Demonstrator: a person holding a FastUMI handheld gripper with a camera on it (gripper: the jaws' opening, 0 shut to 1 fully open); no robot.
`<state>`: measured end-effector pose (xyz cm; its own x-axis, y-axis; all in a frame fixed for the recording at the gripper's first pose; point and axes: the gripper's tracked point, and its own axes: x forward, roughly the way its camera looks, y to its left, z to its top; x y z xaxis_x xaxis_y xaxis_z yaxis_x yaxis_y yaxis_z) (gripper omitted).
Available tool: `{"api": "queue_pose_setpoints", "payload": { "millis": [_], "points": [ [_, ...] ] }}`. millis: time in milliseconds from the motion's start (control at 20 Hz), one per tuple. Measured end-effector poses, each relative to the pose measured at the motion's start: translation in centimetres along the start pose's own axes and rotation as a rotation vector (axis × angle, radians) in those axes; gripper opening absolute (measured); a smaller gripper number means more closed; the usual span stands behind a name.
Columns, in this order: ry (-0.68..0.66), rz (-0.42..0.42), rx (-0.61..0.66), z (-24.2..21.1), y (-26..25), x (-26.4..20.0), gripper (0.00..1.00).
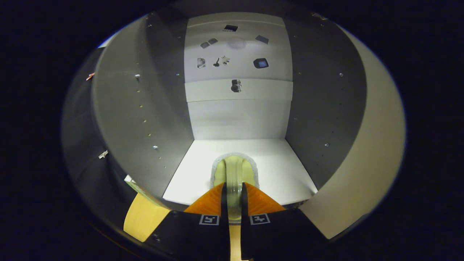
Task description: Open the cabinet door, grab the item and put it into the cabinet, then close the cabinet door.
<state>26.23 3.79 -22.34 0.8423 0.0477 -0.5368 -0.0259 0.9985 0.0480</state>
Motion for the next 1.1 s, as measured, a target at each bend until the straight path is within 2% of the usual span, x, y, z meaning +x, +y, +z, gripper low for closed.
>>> {"api": "queue_pose_setpoints", "payload": {
  "millis": [300,450,650,750,1050,1100],
  "points": [
    [0.041,-0.038,-0.007,-0.4,-1.0,5.8,0.16],
    [0.019,-0.051,-0.002,0.5,-1.4,7.5,0.16],
    [0.021,-0.055,0.002,0.7,-1.6,8.4,0.21],
    [0.041,-0.063,-0.009,0.1,-1.8,8.6,0.28],
    [0.001,-0.067,-0.036,1.0,-1.4,7.4,0.99],
    [-0.012,-0.072,-0.030,1.2,-1.5,7.2,1.00]
  ]
}}
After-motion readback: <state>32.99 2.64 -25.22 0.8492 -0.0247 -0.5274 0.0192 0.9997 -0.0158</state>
